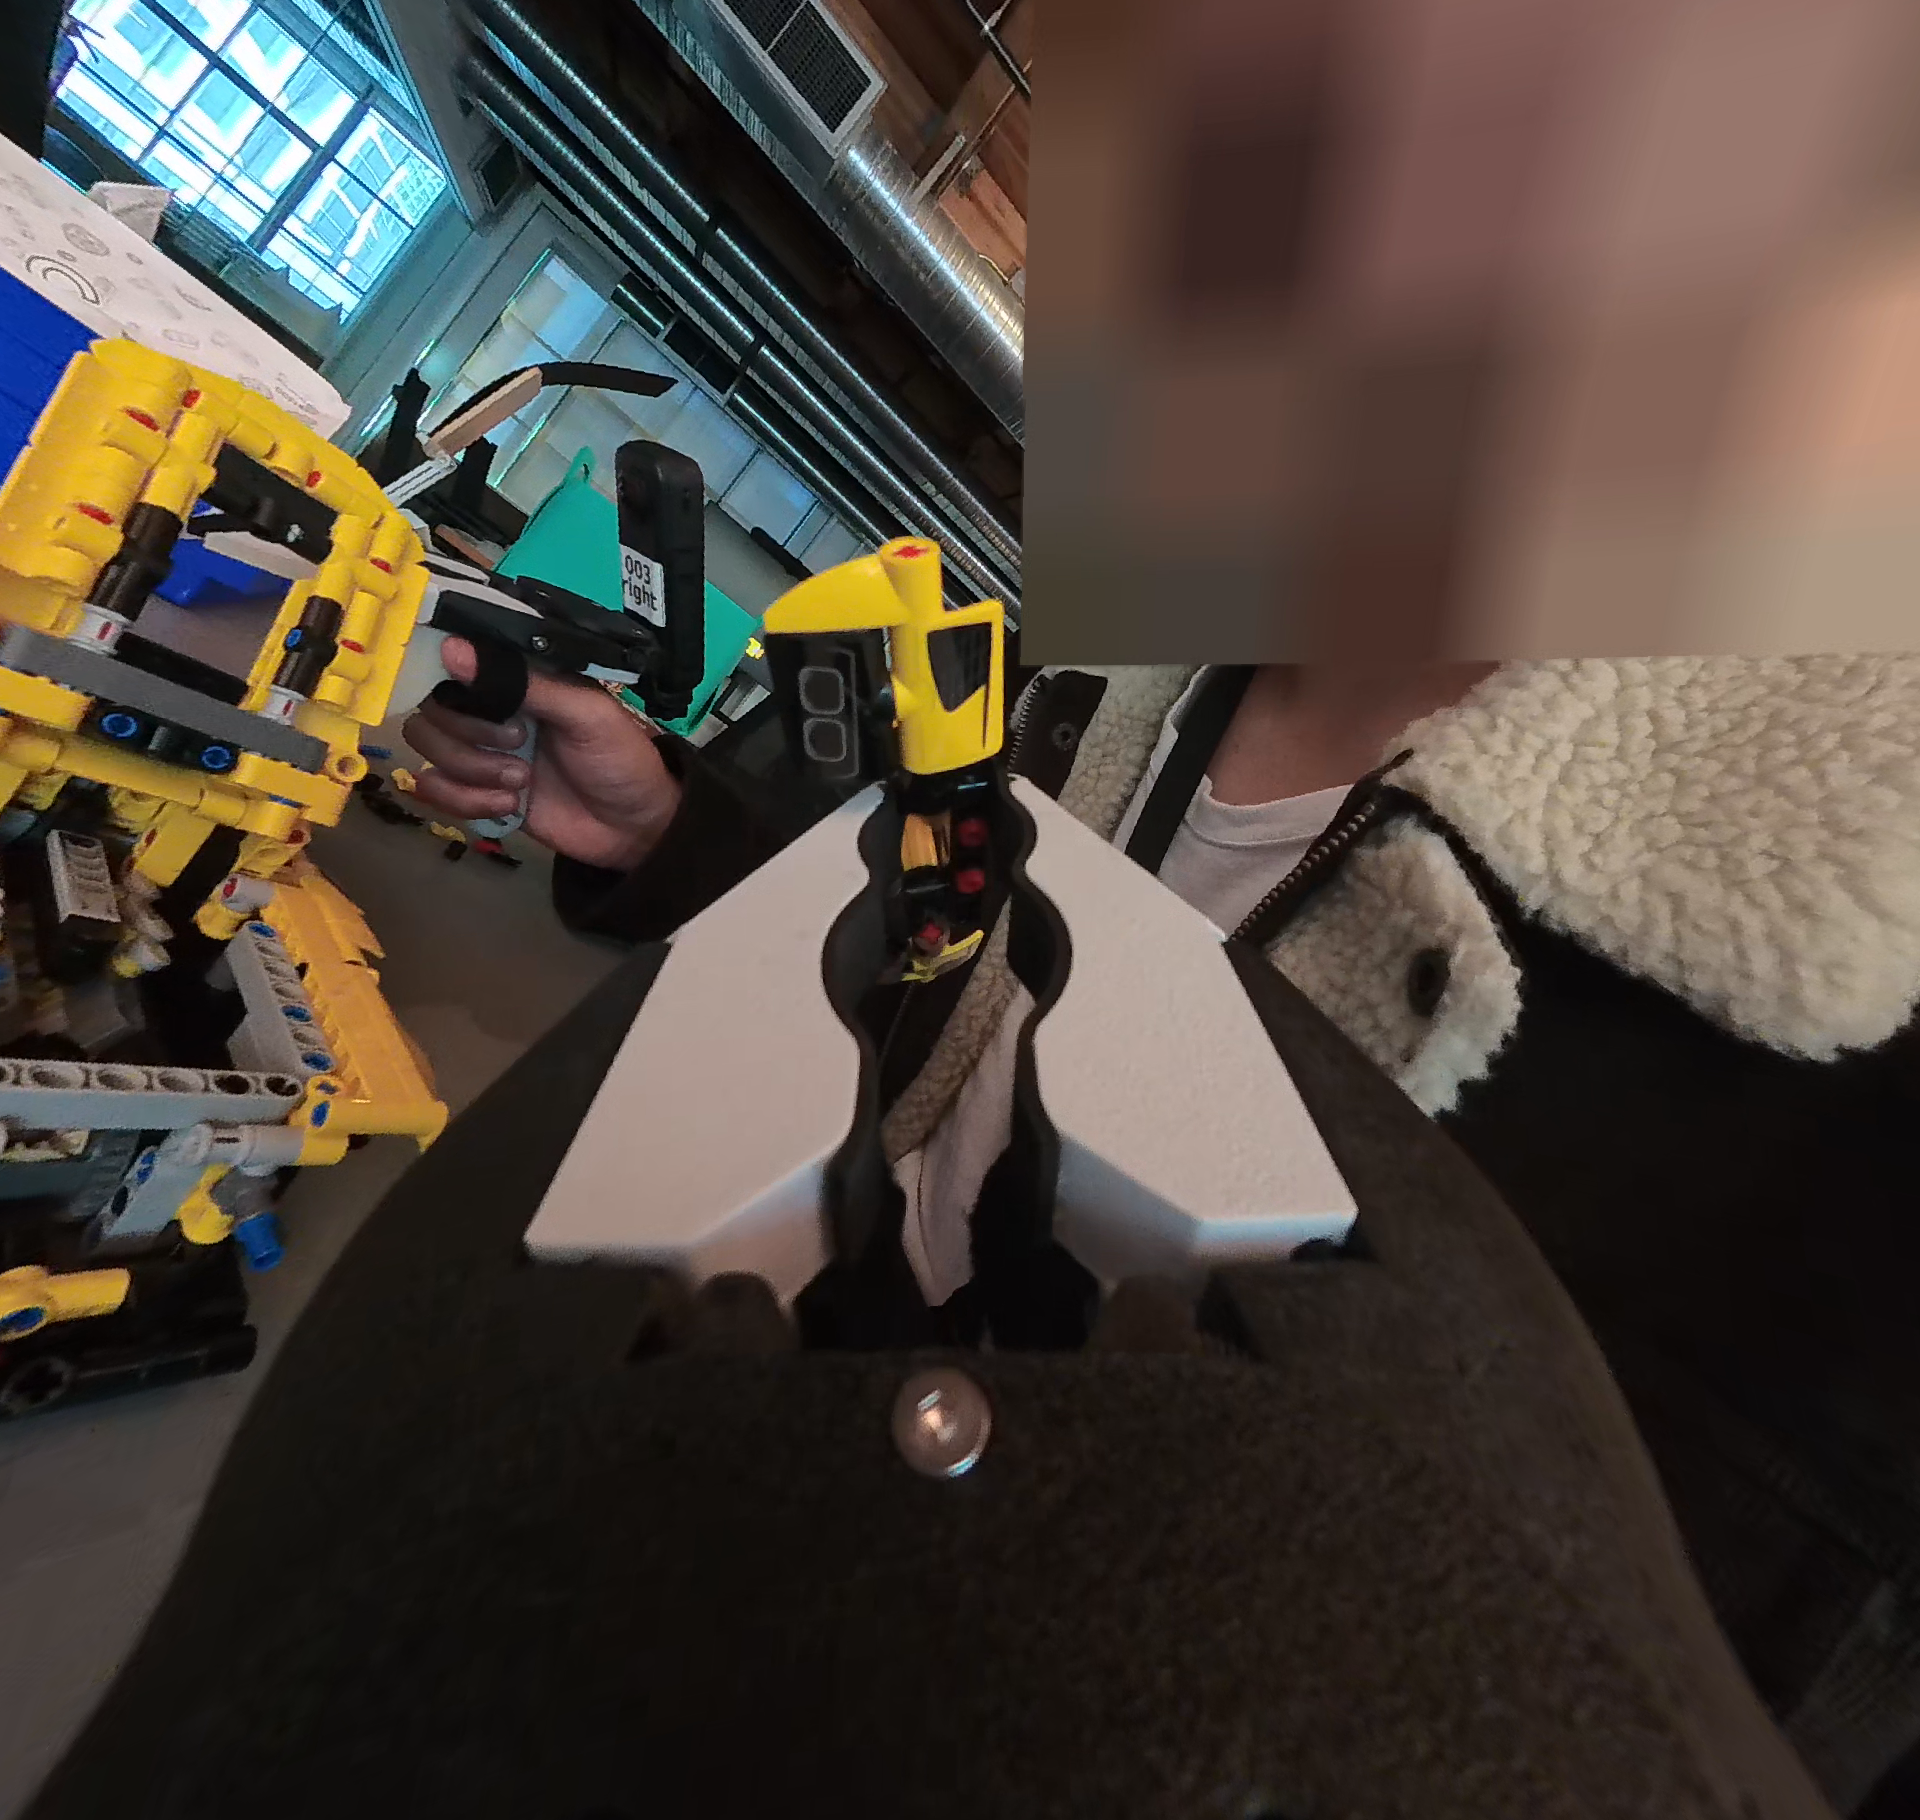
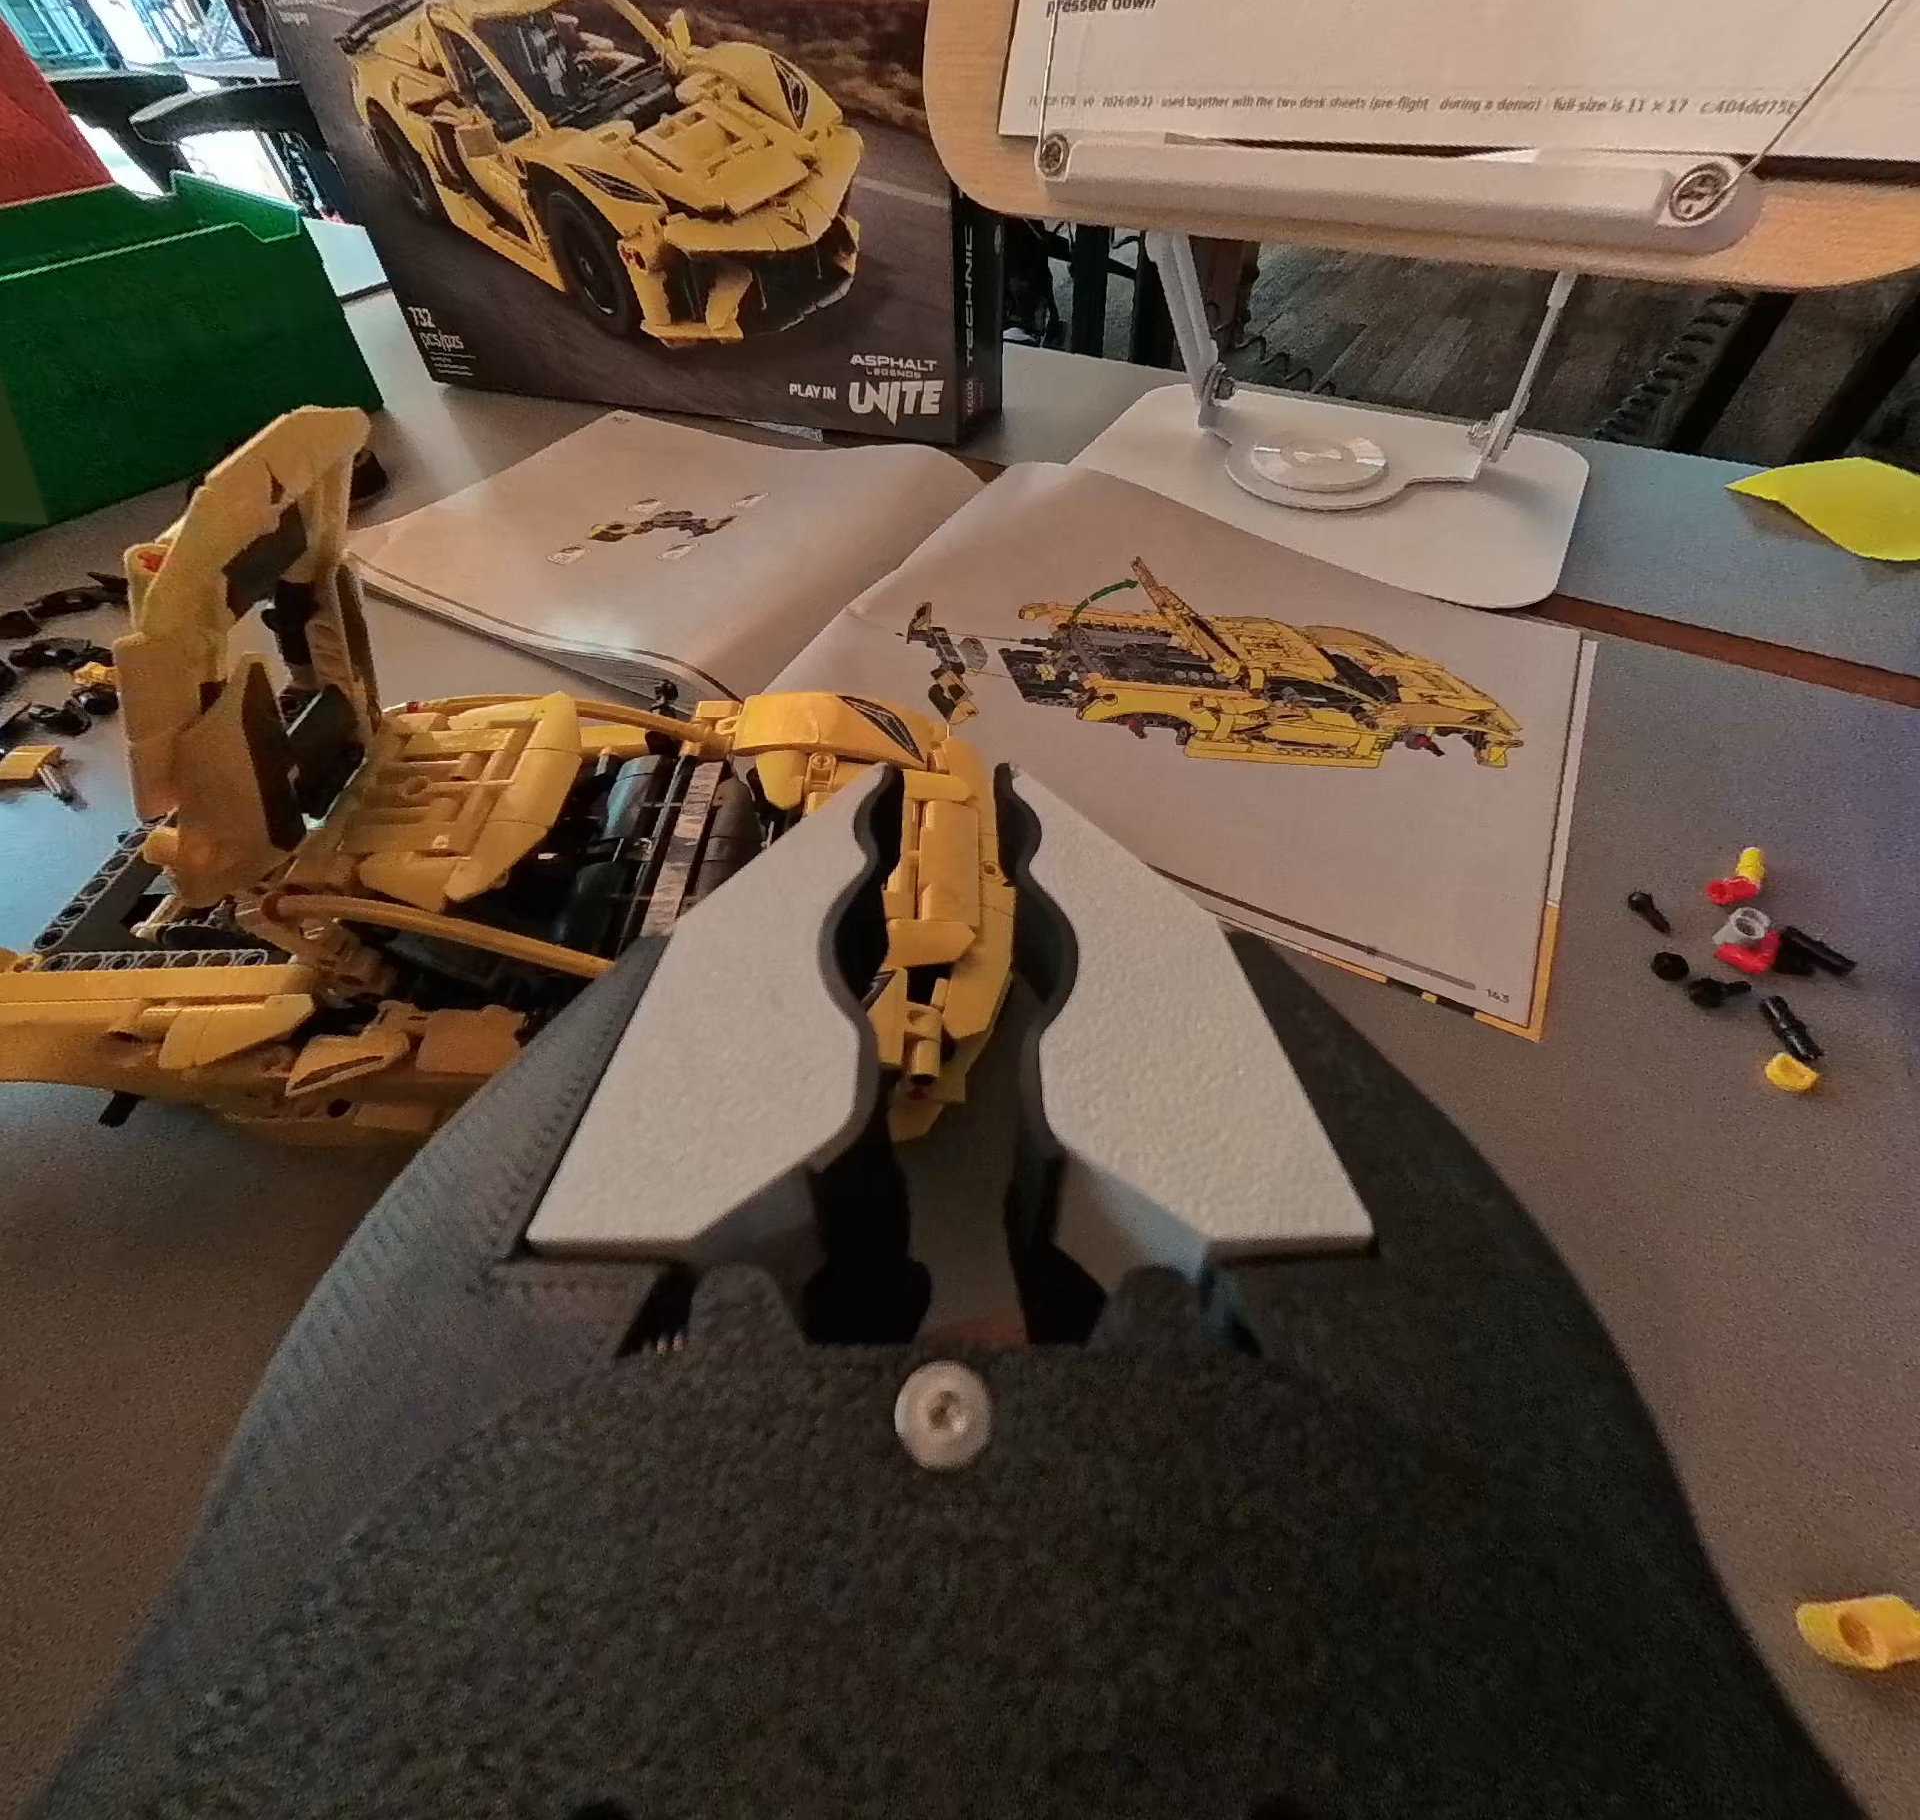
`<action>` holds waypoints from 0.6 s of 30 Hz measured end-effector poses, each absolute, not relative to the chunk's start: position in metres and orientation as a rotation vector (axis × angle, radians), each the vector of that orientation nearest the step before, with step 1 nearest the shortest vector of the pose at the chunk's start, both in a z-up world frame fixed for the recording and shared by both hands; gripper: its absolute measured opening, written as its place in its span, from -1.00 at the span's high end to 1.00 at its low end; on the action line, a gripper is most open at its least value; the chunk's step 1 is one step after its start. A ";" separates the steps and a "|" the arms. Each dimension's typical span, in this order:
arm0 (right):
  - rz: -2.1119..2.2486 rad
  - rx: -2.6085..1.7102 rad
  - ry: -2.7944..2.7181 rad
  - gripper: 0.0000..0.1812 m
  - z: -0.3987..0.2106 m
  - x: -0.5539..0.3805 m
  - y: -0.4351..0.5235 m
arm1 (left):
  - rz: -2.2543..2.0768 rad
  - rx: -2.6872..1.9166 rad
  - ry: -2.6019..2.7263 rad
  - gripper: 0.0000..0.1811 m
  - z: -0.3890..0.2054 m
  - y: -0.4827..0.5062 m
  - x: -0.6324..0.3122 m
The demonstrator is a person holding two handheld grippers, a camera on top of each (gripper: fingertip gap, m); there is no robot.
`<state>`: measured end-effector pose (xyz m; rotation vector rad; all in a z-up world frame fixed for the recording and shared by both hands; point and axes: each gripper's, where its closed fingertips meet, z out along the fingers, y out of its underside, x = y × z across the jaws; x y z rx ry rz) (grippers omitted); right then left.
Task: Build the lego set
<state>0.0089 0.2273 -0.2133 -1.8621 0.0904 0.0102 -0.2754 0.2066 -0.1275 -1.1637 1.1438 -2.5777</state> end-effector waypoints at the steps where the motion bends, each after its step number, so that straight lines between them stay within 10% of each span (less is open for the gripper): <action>1: 0.011 -1.863 0.090 0.81 -0.213 0.009 0.227 | -2.583 -1.163 1.140 0.82 -0.127 0.207 -0.276; 18: -0.004 -1.864 0.093 0.81 -0.213 0.011 0.226 | -2.694 -1.338 0.825 0.82 -0.139 0.245 -0.268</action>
